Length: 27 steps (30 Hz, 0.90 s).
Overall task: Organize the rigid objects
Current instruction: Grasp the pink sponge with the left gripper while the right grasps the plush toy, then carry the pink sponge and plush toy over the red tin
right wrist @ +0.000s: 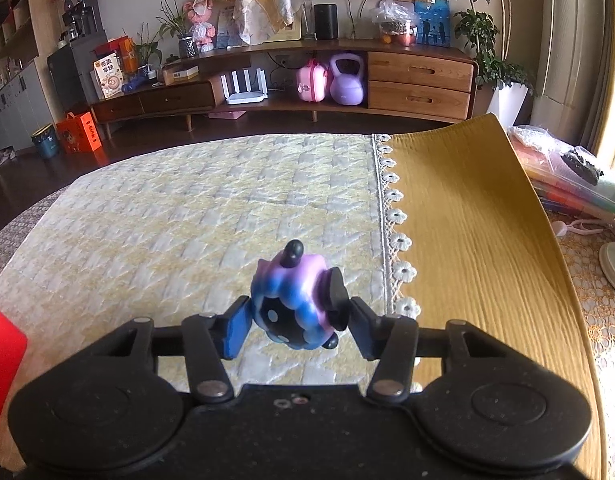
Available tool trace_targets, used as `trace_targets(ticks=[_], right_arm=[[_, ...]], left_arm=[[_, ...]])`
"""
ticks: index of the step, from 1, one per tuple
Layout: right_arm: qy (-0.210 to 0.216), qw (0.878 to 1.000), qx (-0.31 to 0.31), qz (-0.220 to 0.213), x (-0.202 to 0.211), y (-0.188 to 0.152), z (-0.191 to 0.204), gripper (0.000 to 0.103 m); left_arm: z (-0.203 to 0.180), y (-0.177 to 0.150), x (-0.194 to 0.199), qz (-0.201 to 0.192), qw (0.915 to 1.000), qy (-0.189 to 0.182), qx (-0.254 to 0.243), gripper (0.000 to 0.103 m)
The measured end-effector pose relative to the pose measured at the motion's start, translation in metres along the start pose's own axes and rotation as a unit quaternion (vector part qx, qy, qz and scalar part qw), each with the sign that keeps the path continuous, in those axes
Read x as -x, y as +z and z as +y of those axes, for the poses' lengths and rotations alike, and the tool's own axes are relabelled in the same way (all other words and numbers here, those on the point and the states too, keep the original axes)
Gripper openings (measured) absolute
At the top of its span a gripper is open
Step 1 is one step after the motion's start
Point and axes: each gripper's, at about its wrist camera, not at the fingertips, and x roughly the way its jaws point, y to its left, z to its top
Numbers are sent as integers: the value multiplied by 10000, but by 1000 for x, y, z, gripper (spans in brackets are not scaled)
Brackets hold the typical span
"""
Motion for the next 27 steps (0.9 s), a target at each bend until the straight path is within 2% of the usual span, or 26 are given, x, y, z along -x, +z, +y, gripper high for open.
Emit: trace_targets(ticks=[8, 16, 27], right_arm=[[370, 9993, 2, -5, 55, -15, 29, 52], [730, 9971, 166, -121, 107, -23, 75, 51], [1078, 9927, 510, -177, 150, -34, 145, 51]], left_arm=[[26, 1, 46, -27, 9999, 102, 127, 40], [61, -1, 96, -178, 9992, 250, 265, 40], [121, 1, 156, -340, 9978, 310, 487, 40]])
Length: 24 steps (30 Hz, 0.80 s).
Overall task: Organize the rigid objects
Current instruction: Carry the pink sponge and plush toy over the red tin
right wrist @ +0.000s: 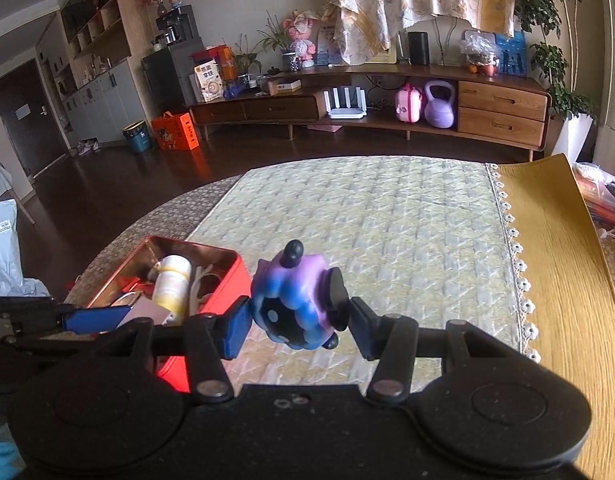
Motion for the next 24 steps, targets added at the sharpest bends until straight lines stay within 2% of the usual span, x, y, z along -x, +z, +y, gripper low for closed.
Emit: trace_targets(ticks=[4, 15, 24], right_arm=[[69, 9999, 133, 37, -2, -4, 26, 51], [302, 9977, 510, 318, -32, -15, 87, 51], [375, 9926, 863, 767, -71, -26, 119, 51]], left_arm=[[29, -1, 7, 97, 9999, 5, 126, 40], [102, 7, 11, -38, 9992, 279, 288, 40], [138, 16, -19, 19, 9984, 493, 287, 40]])
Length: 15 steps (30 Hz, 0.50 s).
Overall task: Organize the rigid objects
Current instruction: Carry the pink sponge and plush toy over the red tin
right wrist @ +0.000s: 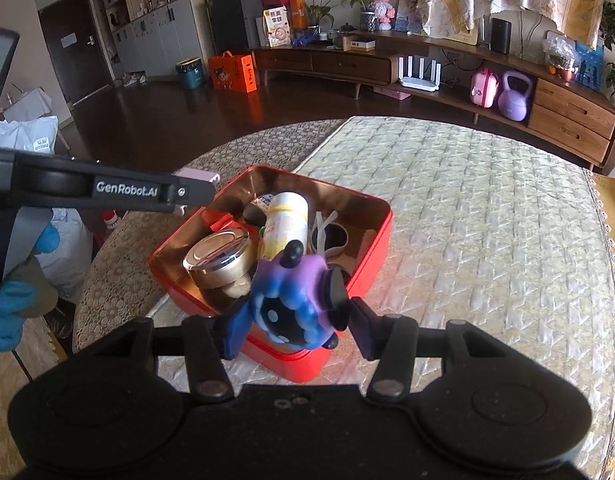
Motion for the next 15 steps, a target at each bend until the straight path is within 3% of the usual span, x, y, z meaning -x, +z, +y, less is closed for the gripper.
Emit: trace_targets(ticks=[15], right_arm=[[64, 9990, 357, 273, -35, 1, 19, 52]], left_arm=[[6, 15, -81, 345, 9991, 188, -159, 40]])
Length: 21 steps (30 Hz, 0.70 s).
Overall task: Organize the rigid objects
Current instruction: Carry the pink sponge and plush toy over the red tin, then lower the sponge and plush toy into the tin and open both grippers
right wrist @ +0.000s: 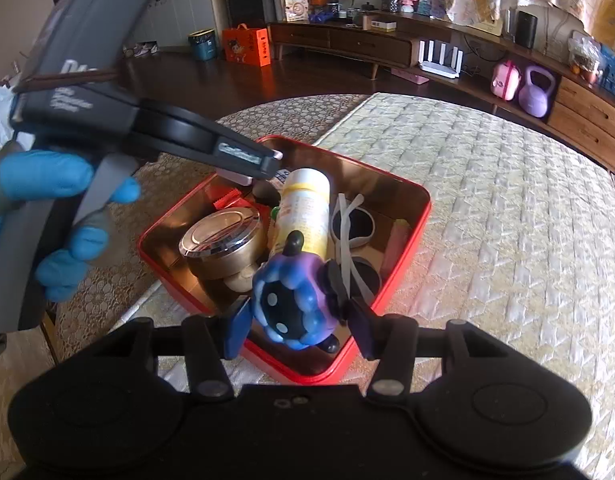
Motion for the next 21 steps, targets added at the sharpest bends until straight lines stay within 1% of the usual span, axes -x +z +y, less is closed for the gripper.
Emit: trace_targets(ticks=[2, 7, 16, 21], right_arm=[[11, 10000, 51, 38, -2, -2, 2, 51], [52, 10000, -42, 56, -10, 1, -1, 52], [-14, 9998, -127, 141, -21, 5, 1, 52], [-51, 9999, -80, 73, -18, 5, 4, 54]], left_arm=[[-1, -2, -5, 47, 10000, -13, -13, 40], [-2, -6, -15, 149, 9999, -26, -24, 40], [0, -11, -27, 310, 9995, -35, 67, 40], [1, -14, -29, 346, 9994, -20, 90, 40]])
